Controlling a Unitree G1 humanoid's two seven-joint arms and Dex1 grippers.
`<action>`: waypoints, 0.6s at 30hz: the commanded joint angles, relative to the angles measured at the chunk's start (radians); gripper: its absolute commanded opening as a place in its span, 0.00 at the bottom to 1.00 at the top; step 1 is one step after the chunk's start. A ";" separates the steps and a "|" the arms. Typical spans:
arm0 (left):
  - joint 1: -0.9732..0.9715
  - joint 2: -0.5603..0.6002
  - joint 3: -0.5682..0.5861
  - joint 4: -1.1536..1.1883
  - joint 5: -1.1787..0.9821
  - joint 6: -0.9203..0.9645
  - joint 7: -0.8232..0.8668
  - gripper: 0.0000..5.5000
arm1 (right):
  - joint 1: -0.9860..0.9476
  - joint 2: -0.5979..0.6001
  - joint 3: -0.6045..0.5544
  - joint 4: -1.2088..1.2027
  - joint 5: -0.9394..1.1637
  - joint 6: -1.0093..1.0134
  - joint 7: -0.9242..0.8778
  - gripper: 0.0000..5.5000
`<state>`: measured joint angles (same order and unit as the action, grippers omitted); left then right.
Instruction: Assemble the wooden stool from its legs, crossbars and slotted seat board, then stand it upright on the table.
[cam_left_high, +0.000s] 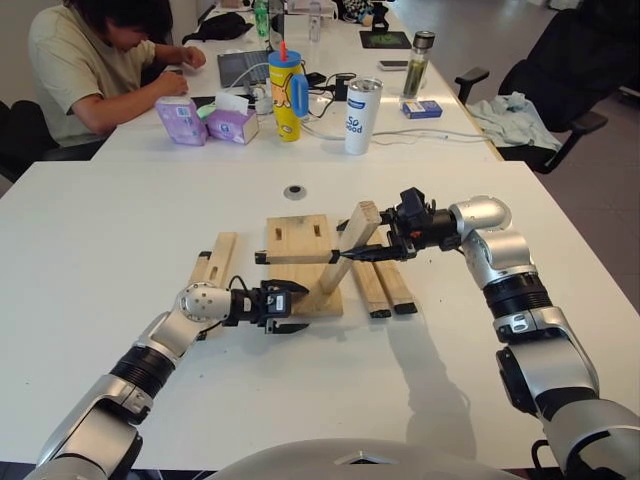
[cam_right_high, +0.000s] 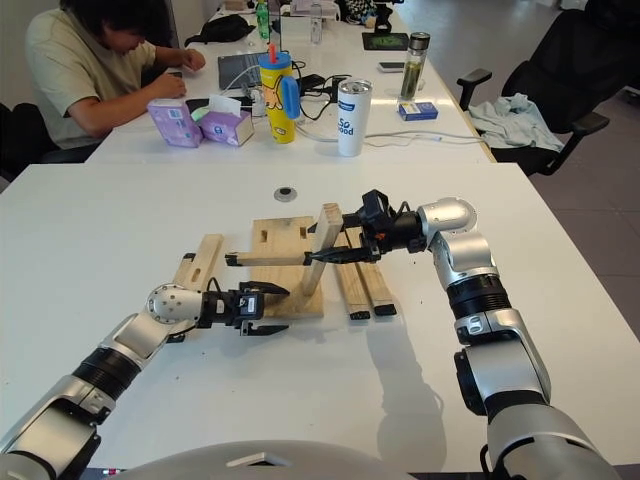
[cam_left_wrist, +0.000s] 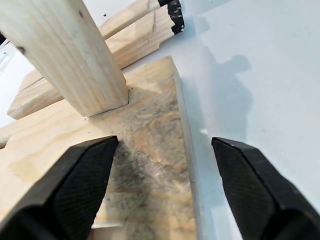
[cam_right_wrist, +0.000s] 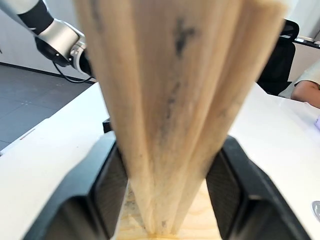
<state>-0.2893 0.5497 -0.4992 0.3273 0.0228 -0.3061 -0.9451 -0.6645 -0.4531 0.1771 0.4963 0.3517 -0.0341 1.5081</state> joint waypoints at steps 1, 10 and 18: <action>0.110 -0.031 -0.075 0.074 0.087 0.130 -0.004 0.63 | 0.008 0.016 -0.021 -0.005 -0.014 0.022 -0.066 0.53; 0.134 -0.026 -0.055 0.084 0.111 0.173 0.066 0.63 | 0.136 -0.206 -0.017 -0.115 -0.208 0.037 -0.168 0.65; 0.128 -0.003 -0.031 0.095 0.122 0.171 0.096 0.63 | 0.377 -0.160 -0.168 -0.416 -0.135 0.379 -0.500 0.65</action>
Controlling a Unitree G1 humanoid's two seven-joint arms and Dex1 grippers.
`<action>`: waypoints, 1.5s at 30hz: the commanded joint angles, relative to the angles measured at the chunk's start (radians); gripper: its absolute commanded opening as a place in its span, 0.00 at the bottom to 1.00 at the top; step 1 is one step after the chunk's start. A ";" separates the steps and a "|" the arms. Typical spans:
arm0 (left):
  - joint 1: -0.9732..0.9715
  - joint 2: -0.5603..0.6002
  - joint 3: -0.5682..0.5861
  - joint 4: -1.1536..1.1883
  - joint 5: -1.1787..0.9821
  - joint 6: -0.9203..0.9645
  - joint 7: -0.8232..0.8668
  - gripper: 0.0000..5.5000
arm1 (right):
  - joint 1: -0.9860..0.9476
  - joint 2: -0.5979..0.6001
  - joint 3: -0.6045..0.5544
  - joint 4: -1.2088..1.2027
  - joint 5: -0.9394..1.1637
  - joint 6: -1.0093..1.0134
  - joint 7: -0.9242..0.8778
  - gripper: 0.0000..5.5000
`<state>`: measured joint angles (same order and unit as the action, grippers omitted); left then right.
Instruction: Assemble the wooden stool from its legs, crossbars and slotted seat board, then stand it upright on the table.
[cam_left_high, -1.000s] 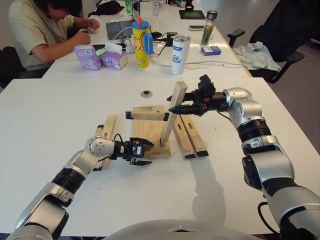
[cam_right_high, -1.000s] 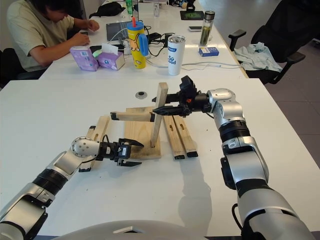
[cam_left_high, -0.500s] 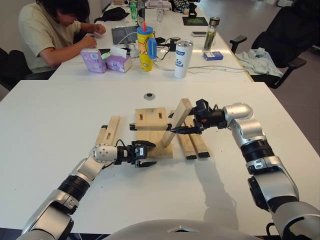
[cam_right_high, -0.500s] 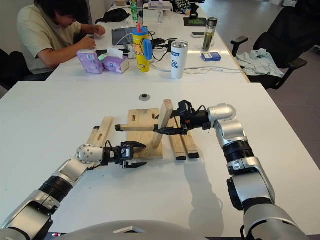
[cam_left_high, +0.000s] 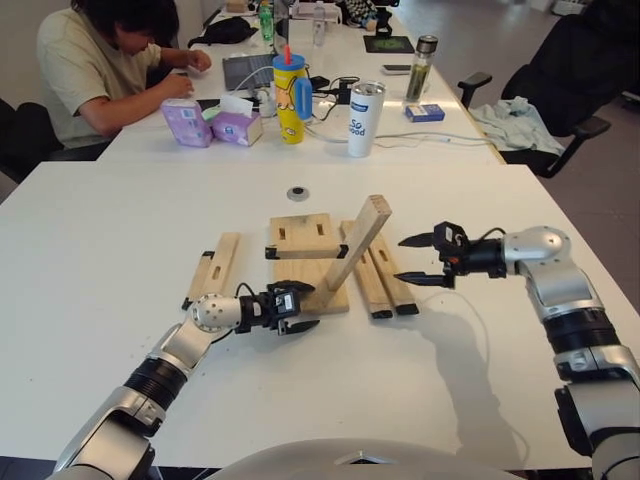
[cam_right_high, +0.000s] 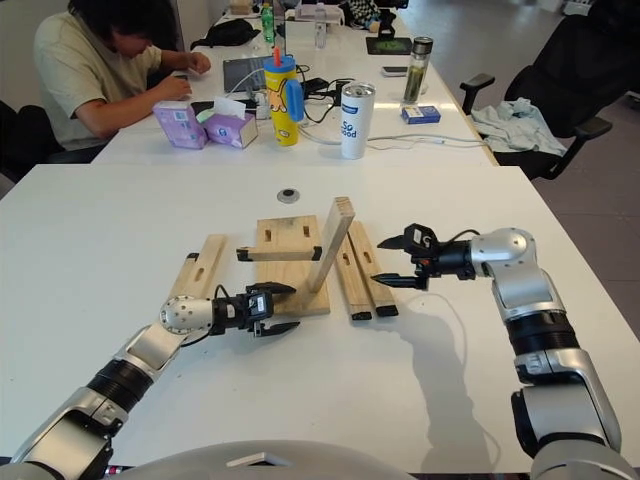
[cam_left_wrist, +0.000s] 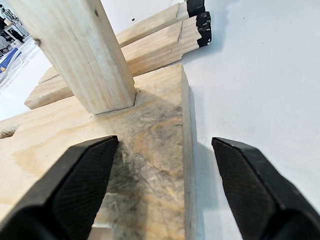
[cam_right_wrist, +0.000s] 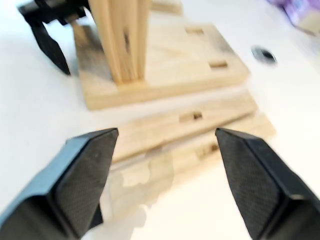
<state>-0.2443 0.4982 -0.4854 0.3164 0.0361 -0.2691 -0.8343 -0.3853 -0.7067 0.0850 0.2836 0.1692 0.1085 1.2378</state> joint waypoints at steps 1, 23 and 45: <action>0.079 0.053 -0.041 0.110 0.111 0.132 -0.012 0.63 | 0.122 0.127 -0.085 -0.260 0.066 0.315 -0.294 0.65; 0.039 0.061 -0.050 0.128 0.117 0.097 -0.034 0.63 | 0.272 0.520 -0.016 -0.506 0.084 0.783 -0.929 0.65; 0.034 0.013 -0.107 0.073 0.181 0.145 -0.001 0.63 | 0.233 0.611 0.007 -0.480 -0.011 1.036 -1.156 0.38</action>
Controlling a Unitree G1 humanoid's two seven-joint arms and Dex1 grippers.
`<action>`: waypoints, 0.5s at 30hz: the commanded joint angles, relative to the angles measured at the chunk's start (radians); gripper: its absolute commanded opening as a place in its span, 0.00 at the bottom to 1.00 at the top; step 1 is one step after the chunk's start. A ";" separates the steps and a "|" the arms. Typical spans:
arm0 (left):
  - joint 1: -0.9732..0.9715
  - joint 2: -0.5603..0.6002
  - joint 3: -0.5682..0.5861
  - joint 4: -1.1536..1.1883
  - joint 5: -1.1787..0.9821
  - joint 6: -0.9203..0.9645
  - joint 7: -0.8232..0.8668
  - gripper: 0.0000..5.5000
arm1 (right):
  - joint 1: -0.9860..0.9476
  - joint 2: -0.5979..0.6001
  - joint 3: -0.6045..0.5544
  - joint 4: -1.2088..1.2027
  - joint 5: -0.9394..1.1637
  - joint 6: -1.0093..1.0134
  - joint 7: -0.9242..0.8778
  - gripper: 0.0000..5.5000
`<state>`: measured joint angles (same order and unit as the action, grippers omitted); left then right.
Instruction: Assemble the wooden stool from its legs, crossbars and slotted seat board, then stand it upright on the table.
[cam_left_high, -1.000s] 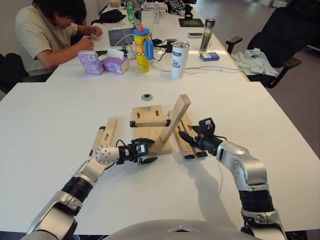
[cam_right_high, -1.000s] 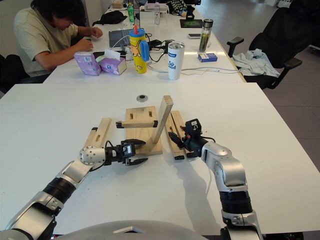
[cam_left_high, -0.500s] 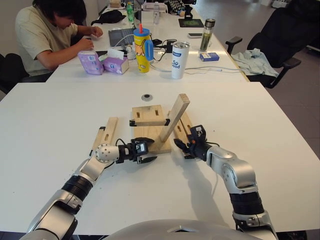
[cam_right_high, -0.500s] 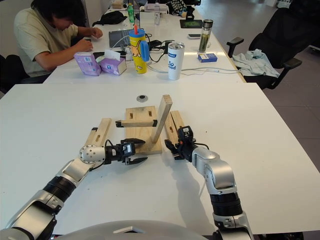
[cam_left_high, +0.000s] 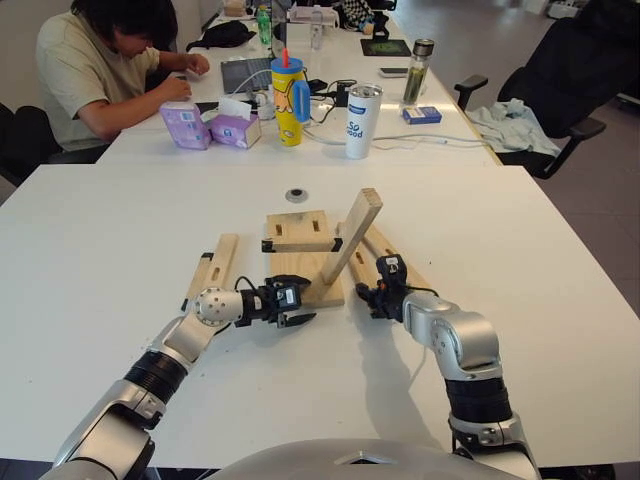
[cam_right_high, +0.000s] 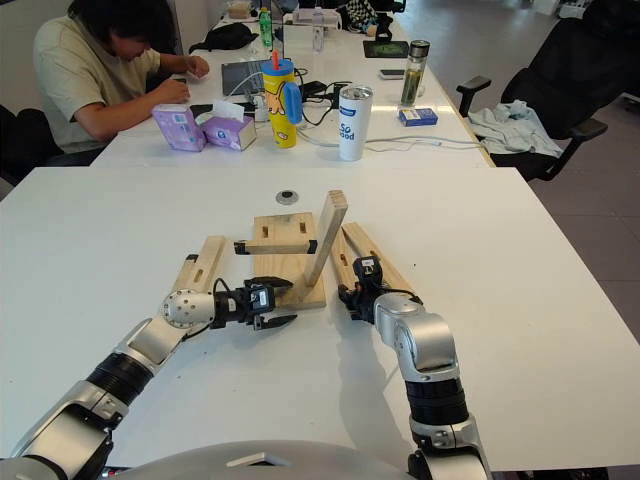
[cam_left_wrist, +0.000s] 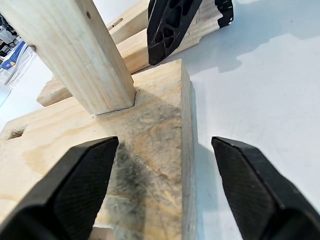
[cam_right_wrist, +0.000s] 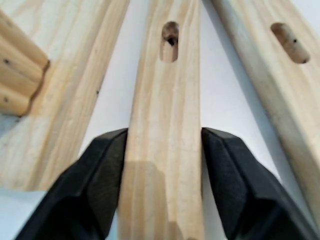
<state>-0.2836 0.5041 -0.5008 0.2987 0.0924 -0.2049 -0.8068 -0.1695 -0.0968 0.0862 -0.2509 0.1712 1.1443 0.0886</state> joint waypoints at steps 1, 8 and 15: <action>0.066 0.005 -0.095 0.101 0.131 0.076 -0.027 0.63 | 0.017 0.003 0.004 0.058 -0.010 -0.007 -0.003 0.37; 0.038 0.009 -0.088 0.135 0.135 0.019 -0.004 0.63 | -0.017 0.033 -0.050 0.039 0.016 -0.264 0.028 0.37; 0.097 0.014 0.009 0.004 -0.006 -0.119 0.007 0.63 | -0.082 0.045 -0.150 0.084 0.054 -0.558 0.063 0.37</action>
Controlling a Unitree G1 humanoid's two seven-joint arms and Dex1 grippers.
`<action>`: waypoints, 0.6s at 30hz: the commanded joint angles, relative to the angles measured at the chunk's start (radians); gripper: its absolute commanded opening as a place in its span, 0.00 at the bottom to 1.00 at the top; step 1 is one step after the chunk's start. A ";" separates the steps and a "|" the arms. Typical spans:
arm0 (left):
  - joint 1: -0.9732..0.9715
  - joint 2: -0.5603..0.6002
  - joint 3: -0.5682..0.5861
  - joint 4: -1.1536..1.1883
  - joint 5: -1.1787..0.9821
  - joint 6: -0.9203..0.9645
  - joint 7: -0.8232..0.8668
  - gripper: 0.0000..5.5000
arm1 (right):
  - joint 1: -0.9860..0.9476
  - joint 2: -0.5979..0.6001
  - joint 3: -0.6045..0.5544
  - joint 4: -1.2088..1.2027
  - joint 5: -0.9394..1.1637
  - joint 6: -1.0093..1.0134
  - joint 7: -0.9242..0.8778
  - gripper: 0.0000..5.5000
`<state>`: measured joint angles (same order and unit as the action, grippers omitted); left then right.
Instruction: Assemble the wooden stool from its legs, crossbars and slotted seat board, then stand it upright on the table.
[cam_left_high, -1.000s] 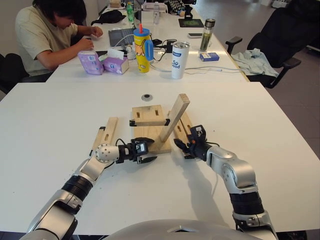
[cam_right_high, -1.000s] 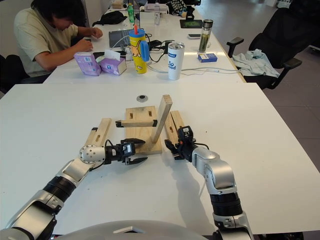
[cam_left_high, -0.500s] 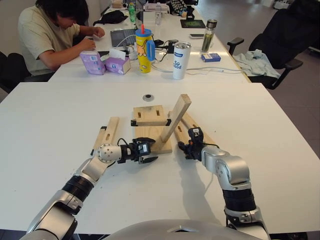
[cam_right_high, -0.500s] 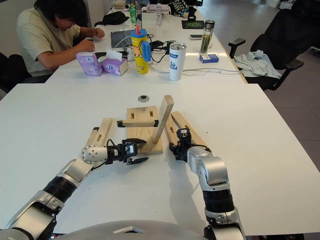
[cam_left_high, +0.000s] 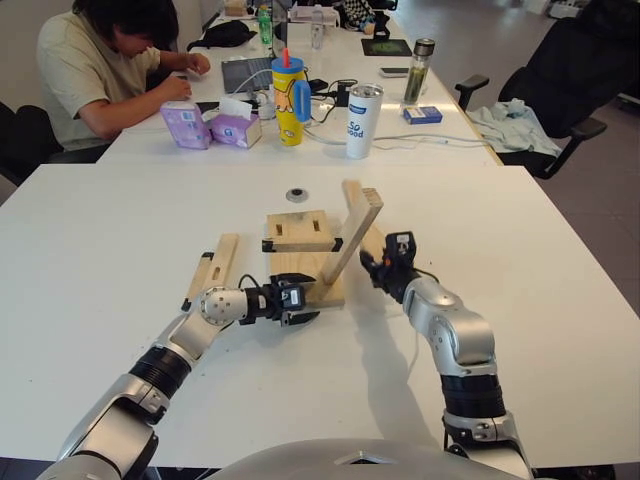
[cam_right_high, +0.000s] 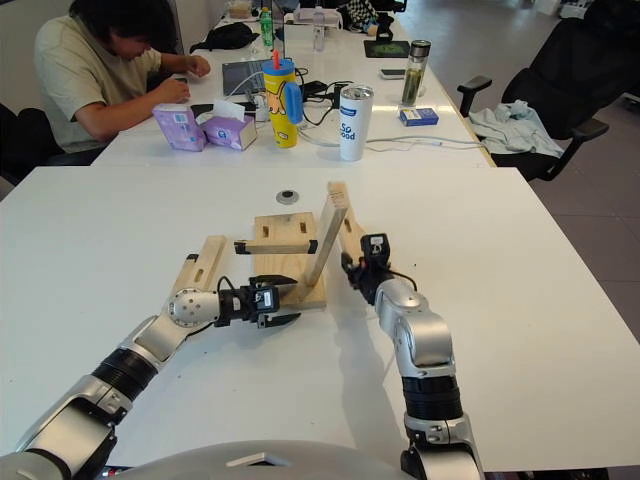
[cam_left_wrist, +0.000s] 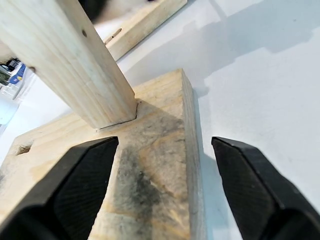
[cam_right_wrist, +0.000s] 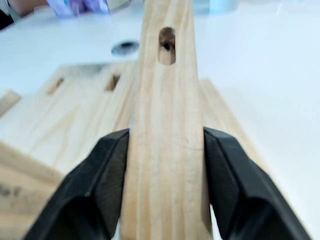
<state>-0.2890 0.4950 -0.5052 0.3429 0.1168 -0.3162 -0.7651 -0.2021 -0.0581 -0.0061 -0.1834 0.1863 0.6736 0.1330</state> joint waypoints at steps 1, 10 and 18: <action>0.121 0.027 0.030 -0.083 -0.056 -0.015 -0.041 0.63 | -0.060 -0.001 -0.073 0.025 0.050 -0.110 0.029 0.37; 0.272 0.149 0.233 -0.812 -0.774 0.690 -0.084 0.63 | -0.175 -0.098 -0.259 -0.045 0.440 -0.194 0.354 0.37; 0.176 0.166 0.435 -0.892 -1.177 0.956 0.005 0.69 | -0.232 -0.281 -0.368 -0.150 1.039 0.109 0.537 0.37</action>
<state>-0.0810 0.6382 -0.1248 -0.5212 -0.9686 0.5698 -0.7807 -0.4127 -0.2756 -0.3512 -0.2790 1.0576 0.6843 0.6189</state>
